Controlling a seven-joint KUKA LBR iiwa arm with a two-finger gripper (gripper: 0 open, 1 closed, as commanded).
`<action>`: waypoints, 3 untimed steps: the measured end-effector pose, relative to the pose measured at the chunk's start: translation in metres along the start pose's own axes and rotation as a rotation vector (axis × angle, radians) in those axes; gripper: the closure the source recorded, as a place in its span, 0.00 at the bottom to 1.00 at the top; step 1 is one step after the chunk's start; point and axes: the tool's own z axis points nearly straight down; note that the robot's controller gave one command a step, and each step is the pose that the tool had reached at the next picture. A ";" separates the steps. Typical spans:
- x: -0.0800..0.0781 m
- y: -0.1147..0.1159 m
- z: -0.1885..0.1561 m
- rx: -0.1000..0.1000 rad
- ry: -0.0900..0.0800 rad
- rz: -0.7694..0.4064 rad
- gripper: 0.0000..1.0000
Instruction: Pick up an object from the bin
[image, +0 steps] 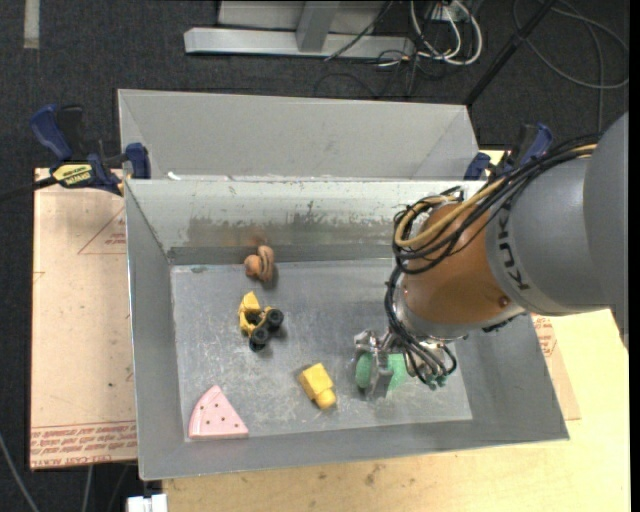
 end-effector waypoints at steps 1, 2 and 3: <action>0.000 0.000 -0.001 0.000 0.001 0.000 1.00; 0.008 -0.050 0.009 0.000 -0.001 -0.261 1.00; 0.008 -0.050 0.009 0.000 -0.001 -0.262 1.00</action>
Offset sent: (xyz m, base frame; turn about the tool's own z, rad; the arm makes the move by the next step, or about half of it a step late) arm -0.0073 -0.0504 -0.0092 -0.2619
